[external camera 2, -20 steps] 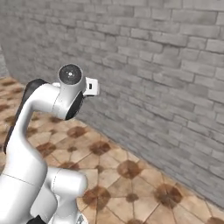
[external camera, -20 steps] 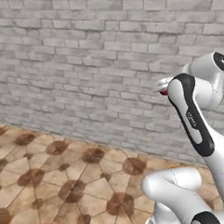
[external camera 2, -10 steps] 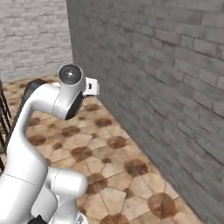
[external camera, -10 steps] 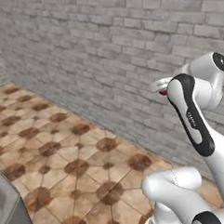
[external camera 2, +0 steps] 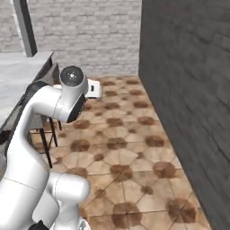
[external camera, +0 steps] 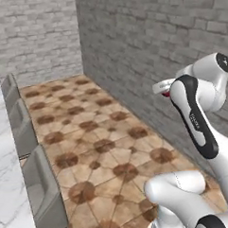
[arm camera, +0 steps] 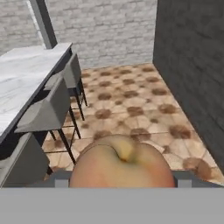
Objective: Retrieve the peach and kiwi from the fridge and place them into the bowl on the dining table.
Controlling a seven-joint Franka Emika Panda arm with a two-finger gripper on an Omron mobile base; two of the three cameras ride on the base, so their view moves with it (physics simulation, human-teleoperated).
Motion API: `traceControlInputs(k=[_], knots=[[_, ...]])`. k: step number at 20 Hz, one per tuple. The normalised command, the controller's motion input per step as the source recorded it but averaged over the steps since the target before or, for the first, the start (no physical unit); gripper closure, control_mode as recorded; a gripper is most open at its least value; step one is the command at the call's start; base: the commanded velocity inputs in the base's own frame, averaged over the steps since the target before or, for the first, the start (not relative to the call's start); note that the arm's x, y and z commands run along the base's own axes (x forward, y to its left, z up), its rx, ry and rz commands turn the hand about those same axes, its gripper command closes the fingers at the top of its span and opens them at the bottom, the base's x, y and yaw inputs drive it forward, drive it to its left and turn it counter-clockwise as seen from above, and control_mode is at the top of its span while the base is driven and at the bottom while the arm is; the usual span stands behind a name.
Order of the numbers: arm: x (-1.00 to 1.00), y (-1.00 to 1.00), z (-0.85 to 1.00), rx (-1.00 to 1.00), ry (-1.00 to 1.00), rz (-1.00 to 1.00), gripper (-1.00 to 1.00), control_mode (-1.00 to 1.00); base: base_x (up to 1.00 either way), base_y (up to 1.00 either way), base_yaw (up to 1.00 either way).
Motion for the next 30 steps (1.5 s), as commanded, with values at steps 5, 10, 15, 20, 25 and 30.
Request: traceControlInputs(k=[5, 10, 15, 20, 25, 30], knots=[[0.00, 0.00, 0.00, 0.00, 0.00, 0.00, 1.00, 1.00, 0.60, 0.00, 0.58], [0.00, 0.00, 0.00, 0.00, 0.00, 0.00, 1.00, 1.00, 0.66, 0.06, 0.57], [0.00, 0.00, 0.00, 0.00, 0.00, 0.00, 1.00, 1.00, 0.61, 0.09, 0.57], [0.00, 0.00, 0.00, 0.00, 0.00, 0.00, 1.00, 1.00, 0.53, 0.12, 0.57], [0.00, 0.00, 0.00, 0.00, 0.00, 0.00, 1.00, 1.00, 0.46, 0.17, 0.56], [0.00, 0.00, 0.00, 0.00, 0.00, 0.00, 1.00, 1.00, 0.43, 0.20, 0.55]])
